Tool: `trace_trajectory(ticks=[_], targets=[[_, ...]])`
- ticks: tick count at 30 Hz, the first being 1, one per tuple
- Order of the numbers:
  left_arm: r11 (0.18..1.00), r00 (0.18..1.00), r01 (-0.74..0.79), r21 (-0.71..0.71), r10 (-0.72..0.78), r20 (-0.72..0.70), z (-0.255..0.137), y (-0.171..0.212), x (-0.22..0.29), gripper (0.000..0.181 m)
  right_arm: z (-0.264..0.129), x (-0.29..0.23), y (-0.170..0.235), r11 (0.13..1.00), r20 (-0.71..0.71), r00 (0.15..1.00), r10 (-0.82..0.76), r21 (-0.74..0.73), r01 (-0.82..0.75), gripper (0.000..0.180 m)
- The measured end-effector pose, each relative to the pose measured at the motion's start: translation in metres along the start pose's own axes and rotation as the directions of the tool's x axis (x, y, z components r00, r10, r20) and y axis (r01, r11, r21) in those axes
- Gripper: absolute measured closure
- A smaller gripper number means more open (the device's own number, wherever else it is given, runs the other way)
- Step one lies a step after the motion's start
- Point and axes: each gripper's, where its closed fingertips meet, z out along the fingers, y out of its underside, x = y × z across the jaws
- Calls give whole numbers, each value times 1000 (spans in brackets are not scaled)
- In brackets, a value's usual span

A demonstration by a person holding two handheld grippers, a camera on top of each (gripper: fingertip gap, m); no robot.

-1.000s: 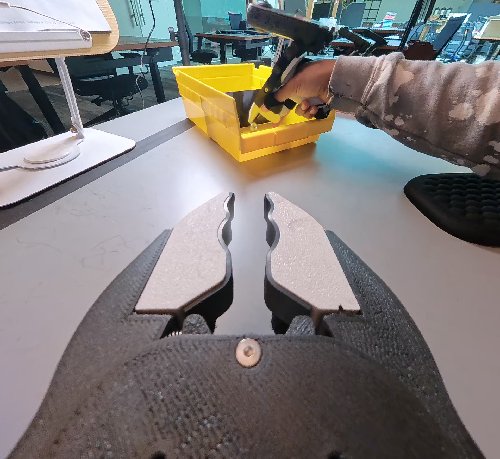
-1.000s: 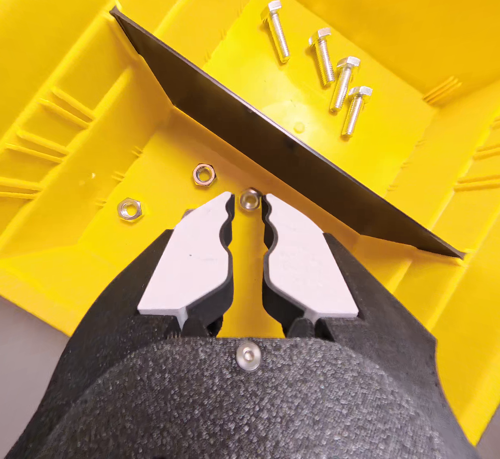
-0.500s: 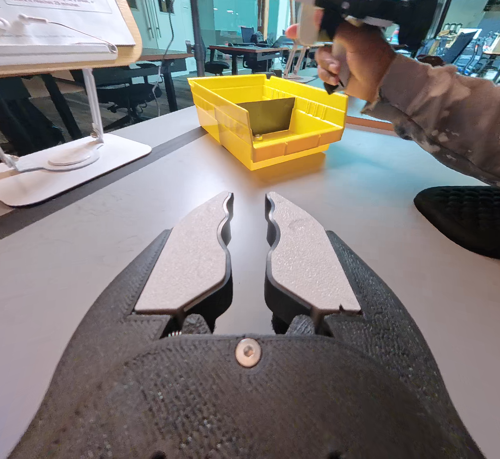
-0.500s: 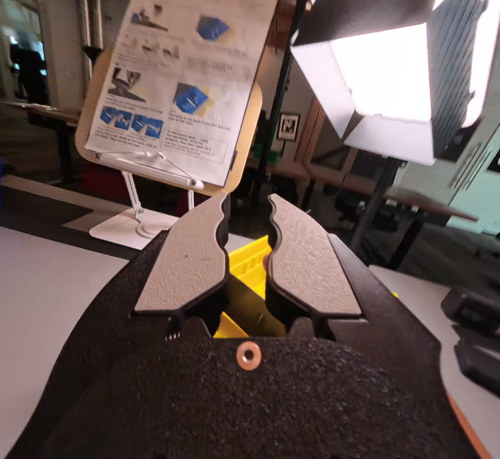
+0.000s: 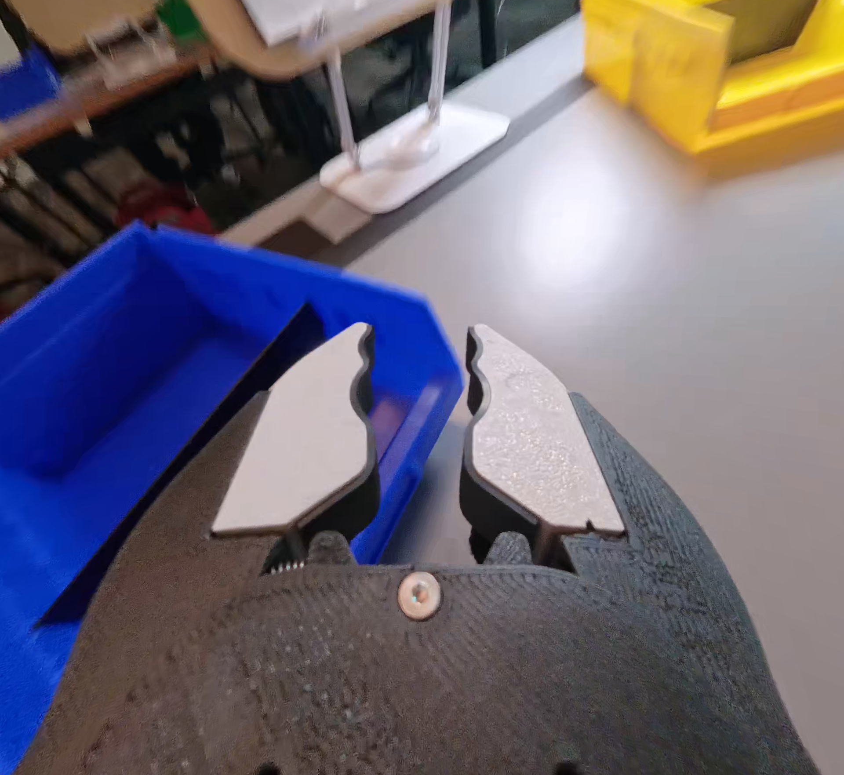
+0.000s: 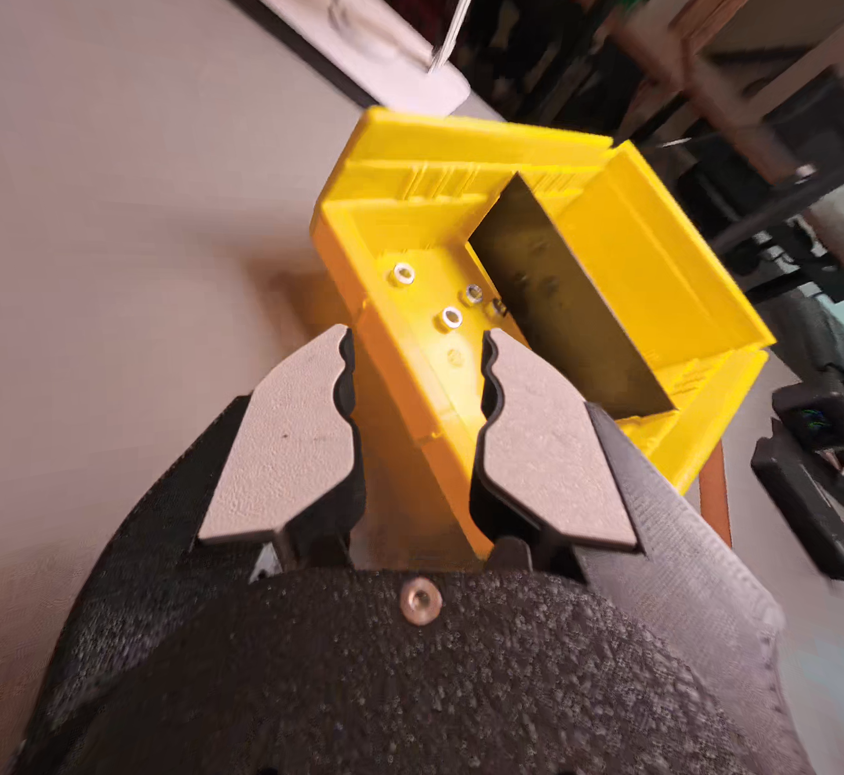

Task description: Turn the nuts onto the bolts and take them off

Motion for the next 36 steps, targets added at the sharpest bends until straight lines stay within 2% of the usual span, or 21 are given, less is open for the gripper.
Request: trace_trajectory(ticks=[2,5,8,9,10,11,14,18,25,28,30,32,34,36], targets=[[987,999,17,-161,-23,-37,-7,32,-13,134,10,-9,17,990,99,993,-57,-122,69,123],[926,993,-59,-372,15,-120,-8,75,-18,123,23,-18,37,945,236,965,-112,-276,177,119],[798,974,-199,-568,97,-204,-3,117,-19,112,37,-22,56,857,334,924,-187,-404,320,125],[745,962,-259,-615,143,-232,-1,129,-21,120,44,-20,59,832,341,915,-215,-426,355,136],[749,955,-285,-598,167,-246,4,126,-21,144,50,-17,59,819,333,911,-245,-432,378,148],[743,947,-308,-594,178,-268,7,124,-20,148,53,-18,57,816,350,901,-256,-422,395,149],[723,931,-361,-588,240,-276,18,118,-16,150,54,-25,51,814,358,885,-298,-390,432,151],[728,903,-424,-538,296,-311,28,107,5,150,34,-55,42,790,370,835,-407,-317,526,152],[710,787,-594,-378,416,-456,52,75,89,150,-14,-126,25,759,405,721,-562,-93,644,151],[700,724,-657,-281,481,-494,63,62,120,149,-29,-146,19,764,378,718,-584,-43,644,150],[711,711,-666,-226,513,-481,68,53,134,148,-41,-157,15,796,364,747,-556,-27,605,149],[776,753,-613,-149,517,-406,63,31,143,141,-61,-162,5,864,365,801,-475,18,504,146],[868,826,-494,-54,450,-339,46,6,154,136,-89,-150,-15,932,309,880,-360,84,352,146],[949,890,-315,31,306,-338,22,-11,173,135,-115,-114,-33,979,196,967,-164,151,136,148]])
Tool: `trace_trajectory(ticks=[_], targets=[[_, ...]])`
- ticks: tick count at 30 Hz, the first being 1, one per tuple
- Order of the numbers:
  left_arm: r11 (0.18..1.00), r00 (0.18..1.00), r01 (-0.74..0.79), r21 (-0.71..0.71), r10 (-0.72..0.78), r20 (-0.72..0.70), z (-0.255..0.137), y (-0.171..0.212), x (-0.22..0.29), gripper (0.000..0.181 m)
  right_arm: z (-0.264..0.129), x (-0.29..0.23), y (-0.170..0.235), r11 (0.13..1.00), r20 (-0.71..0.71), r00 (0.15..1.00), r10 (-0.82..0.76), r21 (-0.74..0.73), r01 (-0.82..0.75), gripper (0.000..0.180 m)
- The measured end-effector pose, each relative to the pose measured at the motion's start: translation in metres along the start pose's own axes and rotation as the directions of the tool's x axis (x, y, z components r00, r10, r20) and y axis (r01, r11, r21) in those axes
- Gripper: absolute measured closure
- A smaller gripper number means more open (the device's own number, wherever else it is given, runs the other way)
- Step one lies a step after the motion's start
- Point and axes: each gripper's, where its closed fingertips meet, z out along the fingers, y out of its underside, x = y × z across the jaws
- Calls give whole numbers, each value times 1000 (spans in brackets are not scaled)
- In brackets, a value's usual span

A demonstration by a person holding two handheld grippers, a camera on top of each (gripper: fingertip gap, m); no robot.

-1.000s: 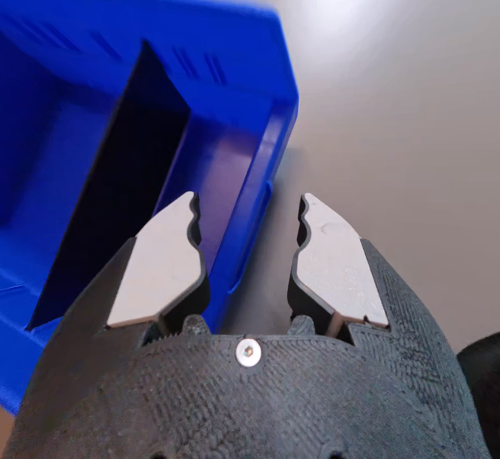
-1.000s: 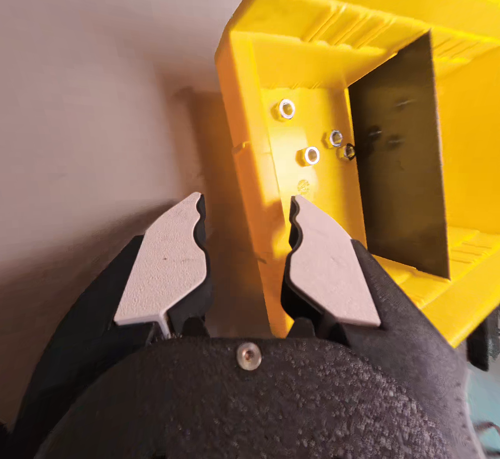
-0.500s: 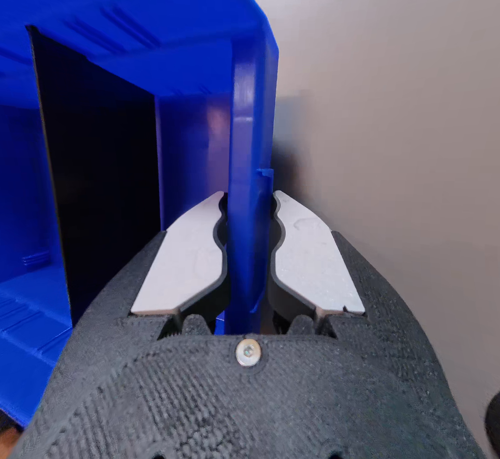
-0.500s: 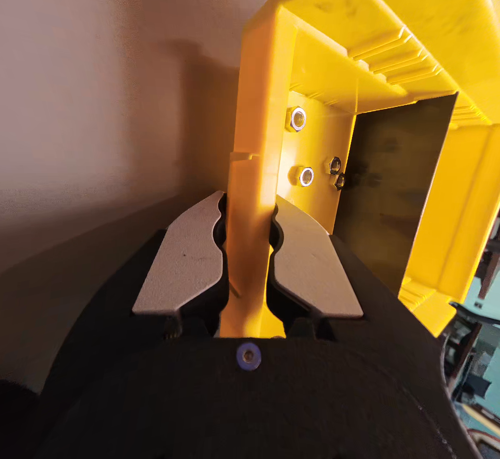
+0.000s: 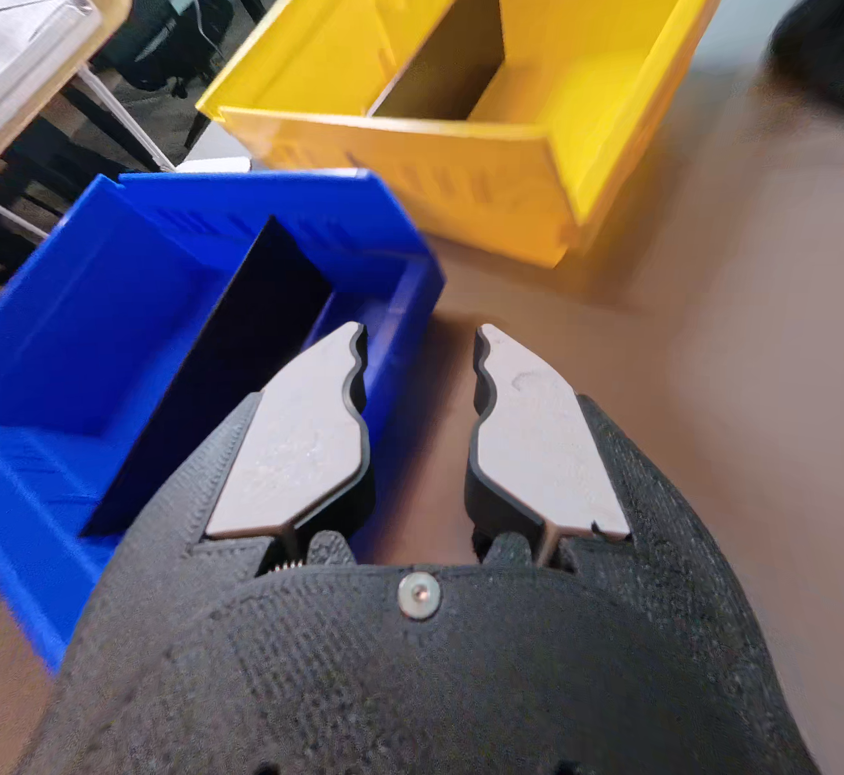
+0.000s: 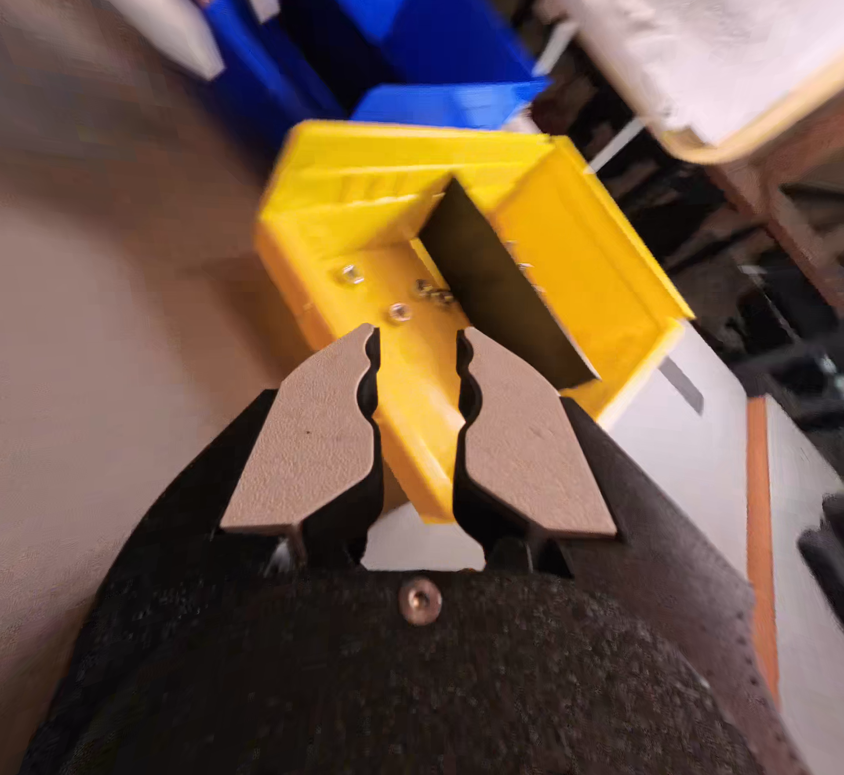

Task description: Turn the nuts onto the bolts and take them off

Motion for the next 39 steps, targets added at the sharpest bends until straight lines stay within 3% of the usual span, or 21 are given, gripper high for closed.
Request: trace_trajectory(ticks=[3,5,8,10,14,18,21,25,31,35,39], targets=[[949,957,289,126,-281,-75,-7,-21,37,129,-38,67,13,948,-235,920,312,133,-288,143],[910,921,388,144,-377,-97,4,-29,56,120,-39,91,38,907,-310,852,422,137,-399,131],[879,890,454,147,-454,-33,36,-40,62,106,-8,86,62,845,-265,805,531,86,-528,121],[854,864,498,152,-504,-2,57,-46,61,102,13,76,67,815,-226,787,574,63,-576,128],[835,838,520,181,-539,84,92,-51,50,117,31,75,77,773,-254,737,626,79,-630,145],[771,768,593,233,-628,123,106,-59,33,120,31,83,83,773,-318,717,621,94,-628,150],[729,729,621,288,-672,130,104,-64,24,148,26,93,91,794,-413,703,580,90,-602,160],[774,769,575,263,-622,148,103,-67,27,160,11,94,91,823,-482,701,526,79,-563,164],[830,824,480,283,-537,180,65,-107,20,160,-23,106,48,835,-512,679,526,160,-526,166],[851,827,440,287,-509,241,6,-133,-17,159,-23,118,-25,858,-448,734,510,199,-474,163],[872,791,399,284,-484,374,-66,-130,-65,158,7,117,-114,877,-361,801,478,246,-412,163]])
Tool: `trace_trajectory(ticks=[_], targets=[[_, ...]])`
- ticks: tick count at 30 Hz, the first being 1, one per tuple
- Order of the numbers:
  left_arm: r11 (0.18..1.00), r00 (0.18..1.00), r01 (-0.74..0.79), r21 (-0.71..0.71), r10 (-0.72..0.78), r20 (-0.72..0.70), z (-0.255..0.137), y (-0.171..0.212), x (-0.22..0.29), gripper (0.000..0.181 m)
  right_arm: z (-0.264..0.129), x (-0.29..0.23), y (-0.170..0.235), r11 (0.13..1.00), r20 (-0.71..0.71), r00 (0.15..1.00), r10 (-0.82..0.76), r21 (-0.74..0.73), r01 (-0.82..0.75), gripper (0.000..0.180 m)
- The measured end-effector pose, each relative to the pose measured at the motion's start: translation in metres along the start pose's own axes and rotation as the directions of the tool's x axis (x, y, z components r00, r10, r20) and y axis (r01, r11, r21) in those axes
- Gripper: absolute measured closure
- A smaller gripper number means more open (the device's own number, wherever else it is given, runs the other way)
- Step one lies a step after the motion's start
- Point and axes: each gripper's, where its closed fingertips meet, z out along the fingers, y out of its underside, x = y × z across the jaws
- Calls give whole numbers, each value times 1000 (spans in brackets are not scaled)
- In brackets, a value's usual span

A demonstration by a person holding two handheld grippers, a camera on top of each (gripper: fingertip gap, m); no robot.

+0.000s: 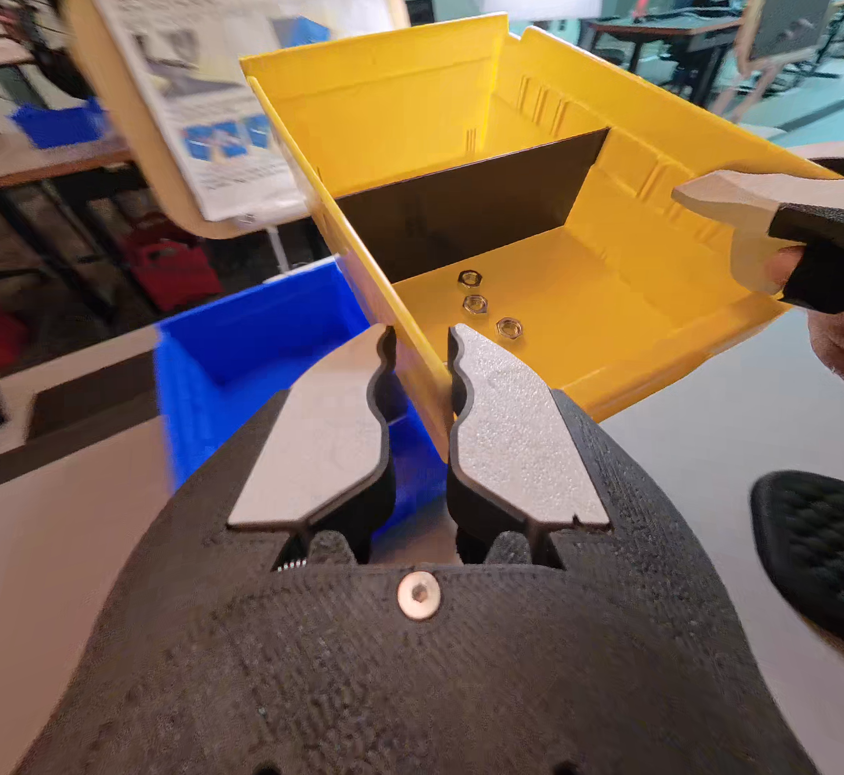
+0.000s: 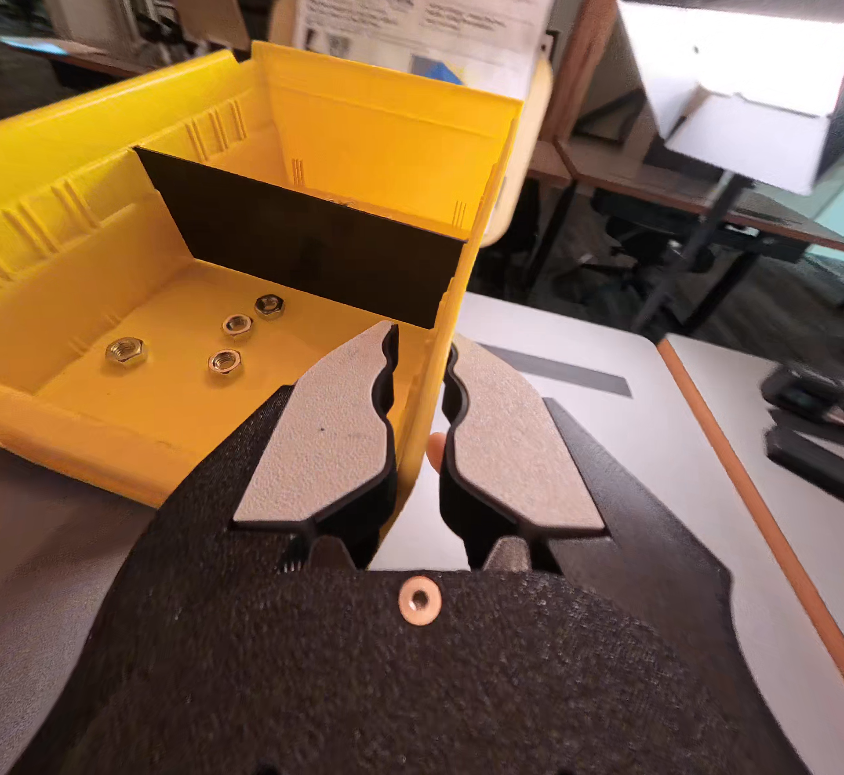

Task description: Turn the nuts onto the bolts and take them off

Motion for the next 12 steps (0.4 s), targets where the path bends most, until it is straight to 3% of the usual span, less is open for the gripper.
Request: trace_trajectory(ticks=[6,12], targets=[[999,982,37,-37,-30,187,-77,-14,-117,157,54,-127,-63,1000,236,972,-15,-6,17,161],[983,943,131,-128,-84,321,-143,20,-210,156,90,-255,-73,994,433,901,-19,-91,64,160]])
